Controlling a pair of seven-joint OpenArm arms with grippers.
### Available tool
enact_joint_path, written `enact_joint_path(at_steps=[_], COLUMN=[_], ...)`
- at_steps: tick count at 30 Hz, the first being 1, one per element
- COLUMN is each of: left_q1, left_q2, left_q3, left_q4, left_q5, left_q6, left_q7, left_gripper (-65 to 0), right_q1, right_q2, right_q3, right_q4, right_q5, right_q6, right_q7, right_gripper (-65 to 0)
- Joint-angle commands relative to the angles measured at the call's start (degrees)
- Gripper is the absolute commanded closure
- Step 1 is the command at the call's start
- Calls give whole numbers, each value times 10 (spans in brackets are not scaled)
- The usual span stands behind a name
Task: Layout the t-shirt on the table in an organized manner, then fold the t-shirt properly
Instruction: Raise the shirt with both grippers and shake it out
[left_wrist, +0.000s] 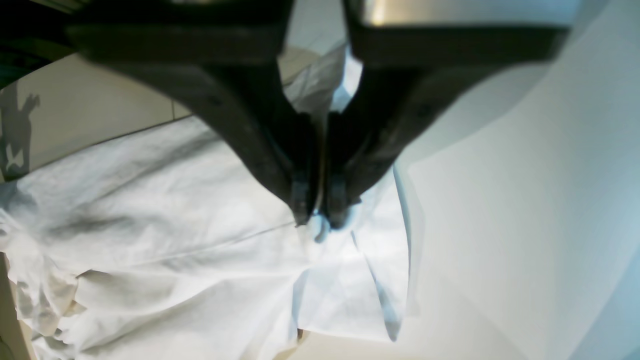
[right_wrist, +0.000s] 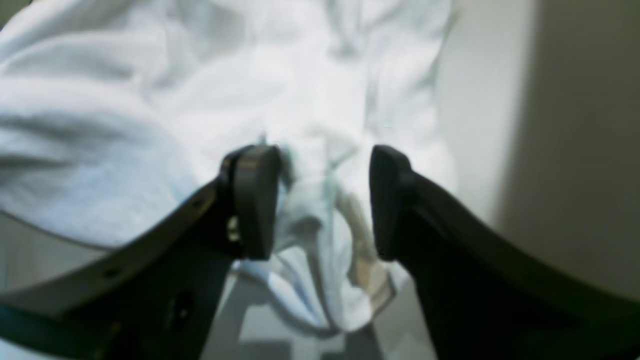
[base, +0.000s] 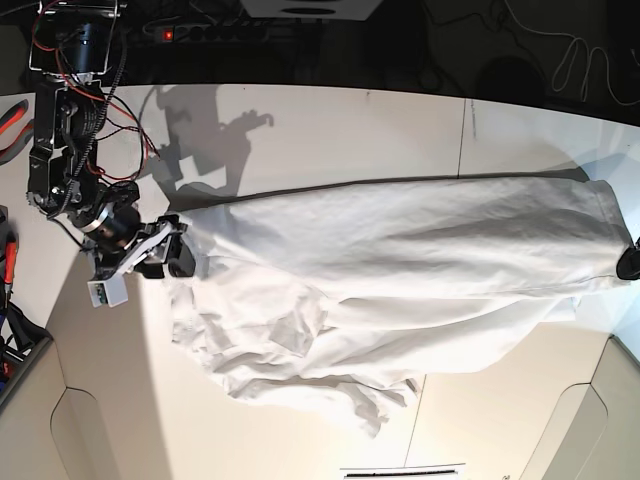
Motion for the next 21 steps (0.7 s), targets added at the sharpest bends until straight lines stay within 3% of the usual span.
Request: enact_joint_path(at_steps=[1,4,10,14,17,21], left_q1=[-8,-8,-5,0,1,6], left_q2=[-19,-19,-19,-15,1,32], left_q3=[-6,-6,-6,-6,-6,-6], left_q4=[8,8,8,8,8,8], left_q5=[-10,-4,30,26,26,-15], left_q6=[-5,-5,-5,-5,-5,-5], left_q7=[-10,-10,-2,-2,-1,-2], left_gripper=[0,0,0,0,0,0], right_q1=[11,12,10,-2,-16,-42], right_q2=[6,7,6,6,6,6], right_q3=[2,3,48,99,126,137], right_q4=[6,7,8,9,9,9], right_q5=[13,13,13,79,126,129], right_q6=[4,7,6,14,33,32], right_q7=[6,-12,-16,-16,-30,-56], right_gripper=[-231,0,0,0,0,0])
